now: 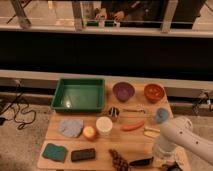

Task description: Wipe red bowl with brush

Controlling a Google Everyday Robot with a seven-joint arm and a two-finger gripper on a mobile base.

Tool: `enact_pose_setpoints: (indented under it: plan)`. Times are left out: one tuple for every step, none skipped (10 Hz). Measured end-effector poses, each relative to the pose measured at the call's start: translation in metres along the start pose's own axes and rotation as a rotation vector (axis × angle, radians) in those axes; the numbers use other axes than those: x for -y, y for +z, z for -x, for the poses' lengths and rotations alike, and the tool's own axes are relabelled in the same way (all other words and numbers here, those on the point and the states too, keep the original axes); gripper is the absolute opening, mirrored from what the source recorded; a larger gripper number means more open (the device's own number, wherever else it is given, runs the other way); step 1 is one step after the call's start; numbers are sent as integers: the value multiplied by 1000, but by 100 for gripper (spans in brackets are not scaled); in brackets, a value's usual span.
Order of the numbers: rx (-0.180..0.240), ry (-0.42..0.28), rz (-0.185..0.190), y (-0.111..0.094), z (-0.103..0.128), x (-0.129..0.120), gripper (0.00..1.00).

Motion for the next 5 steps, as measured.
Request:
enact_pose_setpoints:
  plan:
    - [8,-5,-3,-5,4,0,0]
    - [18,-9,-3,-10,7,1,0]
    - [25,-17,-1,-13,11,1,0]
    - [32,-25,-1,-16,15,2,0]
    - [38,-32,-1,-19,18,1,0]
